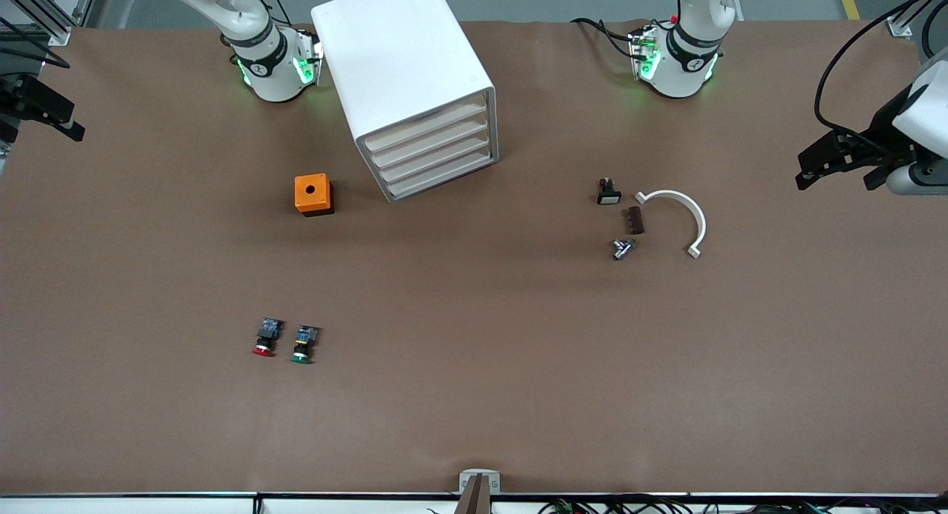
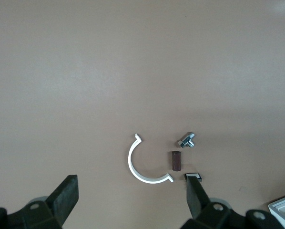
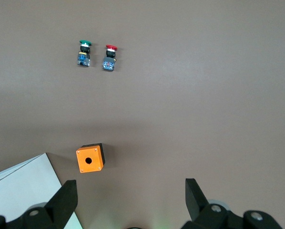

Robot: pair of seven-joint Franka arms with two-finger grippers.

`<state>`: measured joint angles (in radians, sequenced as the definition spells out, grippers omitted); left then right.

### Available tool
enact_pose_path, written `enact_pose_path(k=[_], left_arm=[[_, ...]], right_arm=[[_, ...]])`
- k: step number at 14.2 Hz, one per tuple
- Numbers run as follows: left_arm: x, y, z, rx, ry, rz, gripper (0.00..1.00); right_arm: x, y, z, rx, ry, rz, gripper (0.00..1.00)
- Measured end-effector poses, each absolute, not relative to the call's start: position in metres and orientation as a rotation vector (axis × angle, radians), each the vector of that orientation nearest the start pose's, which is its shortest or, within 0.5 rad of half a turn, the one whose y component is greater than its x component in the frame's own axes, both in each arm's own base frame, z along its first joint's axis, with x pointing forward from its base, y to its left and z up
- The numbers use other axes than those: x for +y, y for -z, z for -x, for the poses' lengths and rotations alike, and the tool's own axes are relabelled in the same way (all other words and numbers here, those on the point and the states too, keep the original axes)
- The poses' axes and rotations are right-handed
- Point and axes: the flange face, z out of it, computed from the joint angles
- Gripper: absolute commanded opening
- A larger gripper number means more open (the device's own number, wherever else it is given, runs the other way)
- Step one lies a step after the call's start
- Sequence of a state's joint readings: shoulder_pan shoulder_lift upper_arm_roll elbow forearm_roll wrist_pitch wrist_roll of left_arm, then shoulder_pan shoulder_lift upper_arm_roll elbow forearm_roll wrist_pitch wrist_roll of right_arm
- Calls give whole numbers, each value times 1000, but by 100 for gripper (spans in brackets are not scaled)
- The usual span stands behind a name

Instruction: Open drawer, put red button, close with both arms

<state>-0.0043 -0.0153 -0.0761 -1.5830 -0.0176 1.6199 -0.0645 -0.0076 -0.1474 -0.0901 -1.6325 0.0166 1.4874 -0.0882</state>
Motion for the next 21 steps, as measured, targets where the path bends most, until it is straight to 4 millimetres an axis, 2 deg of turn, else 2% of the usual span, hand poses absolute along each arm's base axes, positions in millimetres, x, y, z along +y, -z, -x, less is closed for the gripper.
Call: enact_pose_path(k=[7,10,14,15,17,21], left_arm=[[-46,-628,-553,22,66,3160,100],[-42,-600,-562,11,-27,3159,100],[-51,-548,-579,35,-196,3152,100],[-61,-532,-582,59,-256,3145,100],[-94,-503,-585,60,-346,3124,100],[-191,-451,-574,-120,-461,3039,100]], right_arm=[[-60,-665,-496,39,6,3112,100],[-66,-658,-499,57,-17,3113,100],[-76,-623,-524,86,-78,3113,100],[-77,-614,-530,89,-93,3113,100],[-79,-597,-541,92,-116,3113,100],[-84,-556,-561,97,-218,3127,100]])
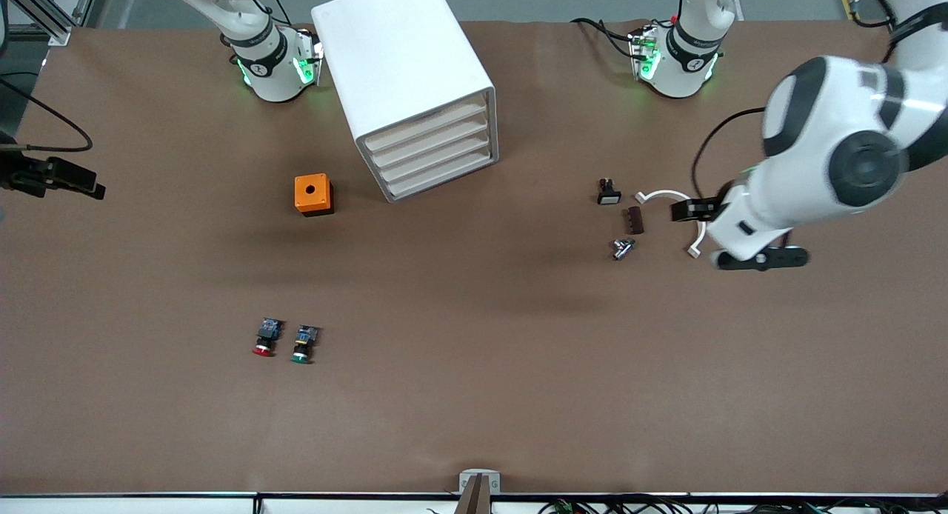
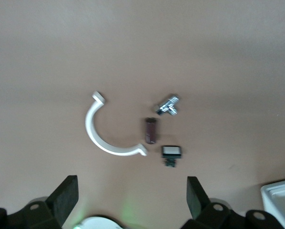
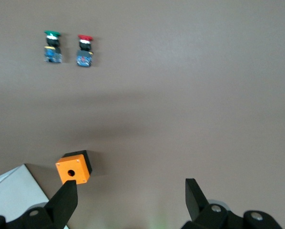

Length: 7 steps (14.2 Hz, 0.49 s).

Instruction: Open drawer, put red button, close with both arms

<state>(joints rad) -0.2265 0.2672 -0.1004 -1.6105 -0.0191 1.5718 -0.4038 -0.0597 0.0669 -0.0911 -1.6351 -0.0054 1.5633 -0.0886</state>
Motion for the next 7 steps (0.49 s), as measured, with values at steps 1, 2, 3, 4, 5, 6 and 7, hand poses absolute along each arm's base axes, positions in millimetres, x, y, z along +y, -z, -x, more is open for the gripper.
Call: enact_pose_path(k=[1,2,3,4,5,6,7], left_arm=[[-214,-441,-570,-177,-482,3021,100],[-236,-432,-567,-252,-508,3016,100],[-254,-427,-566,-334,-536,3021,100],[-270,-423,-568,-422,-575,3026,100],[-282,-418,-568,-508,-638,3015,100],[-292,-410,-566,-590,-726,2987,100],[-303,-400,-563,-686,-825,2941,100]], right_arm=[[-87,-543,-567,101,-244,3132,100],[-91,-532,-573,110,-256,3132,100],[-94,-523,-578,116,-261,3132,100],[-94,-515,-583,114,-258,3134,100],[-92,-508,-589,108,-243,3137,100],[-86,-498,-595,107,-217,3135,100],[-78,-486,-602,119,-185,3120,100]])
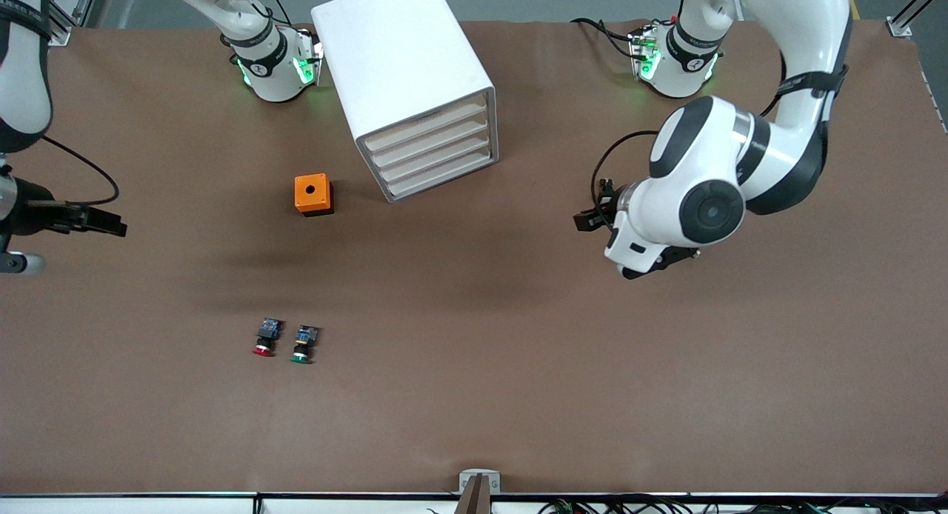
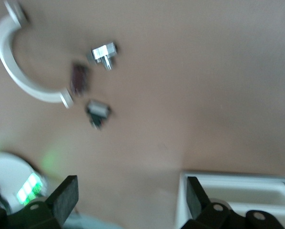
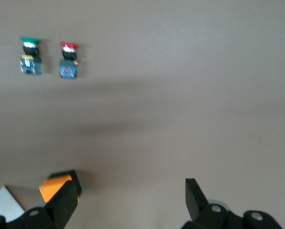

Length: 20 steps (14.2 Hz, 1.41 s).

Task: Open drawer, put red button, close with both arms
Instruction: 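Hook the drawer with the left gripper while the right gripper grasps the red button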

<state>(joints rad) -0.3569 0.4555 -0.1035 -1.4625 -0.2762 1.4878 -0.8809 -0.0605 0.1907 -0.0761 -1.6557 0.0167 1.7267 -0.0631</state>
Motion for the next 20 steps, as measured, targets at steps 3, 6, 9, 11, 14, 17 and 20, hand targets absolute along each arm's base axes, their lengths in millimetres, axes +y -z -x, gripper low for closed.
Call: enact_pose_path(k=[3,6,9,11,14,17,20], left_arm=[[-343,-372,-552,-1044,-1045,2727,100],[-376,-350,-549,-1385,-1202,2444,100],[-393,-314,-550,-1628,-1393,2085,100],[-404,-287,-546,-1708,-1459,1869,100],[-422,-251,-534,-1775,-1507,1572,99],[-435,-221,-525,-1780,-1573,1366,89],[-445,-205,-510,-1716,-1600,1274,74]], right_arm=[[-43,-435,-622,148,-88,3076,100],[-7,-382,-639,203,-52,3083,100],[7,-340,-651,258,-32,3088,100],[15,-317,-657,303,-13,3088,100],[27,-276,-664,357,26,3089,100],[36,-239,-667,381,62,3090,100],[39,-212,-668,384,80,3093,100]])
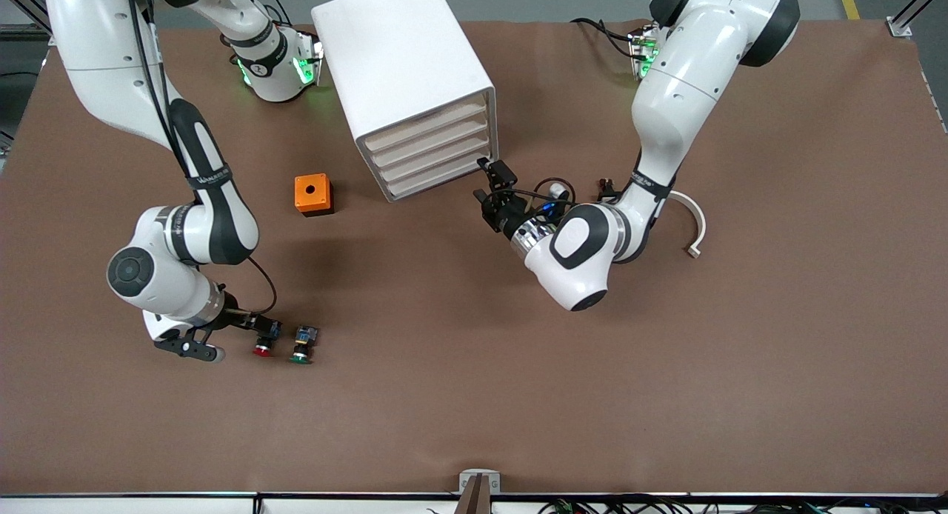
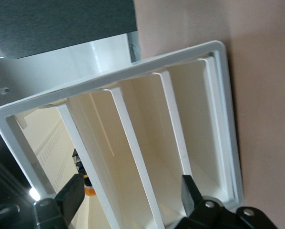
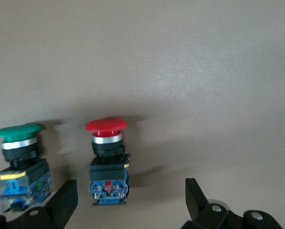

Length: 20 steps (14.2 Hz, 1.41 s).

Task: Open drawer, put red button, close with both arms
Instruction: 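Hook the drawer with the left gripper while the right gripper grasps the red button, then pull the drawer open with the left gripper while the right gripper lifts the button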

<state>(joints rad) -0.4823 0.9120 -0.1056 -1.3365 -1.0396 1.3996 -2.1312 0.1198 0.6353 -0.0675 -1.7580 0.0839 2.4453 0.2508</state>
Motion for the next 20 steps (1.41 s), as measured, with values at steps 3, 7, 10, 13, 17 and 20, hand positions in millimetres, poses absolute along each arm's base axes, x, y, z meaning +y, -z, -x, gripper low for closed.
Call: enact_pose_path(k=[3,7,10,13,17,20], left_arm=[[-455,-193,-490,2361,2246,-1751,67],[-473,-179,-460,2388,2308,-1811,62],[-486,-175,-442,2448,2322,-1830,59],[-497,-173,-427,2514,2353,-1825,45],[-507,-165,-410,2534,2370,-1854,25],[-514,-162,-399,2533,2386,-1869,12]], right_arm=[[41,-192,-669,383,113,3093,100],[49,-182,-669,419,114,3089,100],[54,-181,-668,430,113,3087,92],[54,-180,-668,431,109,3087,82],[54,-177,-667,431,102,3089,64],[55,-174,-669,430,102,3089,36]])
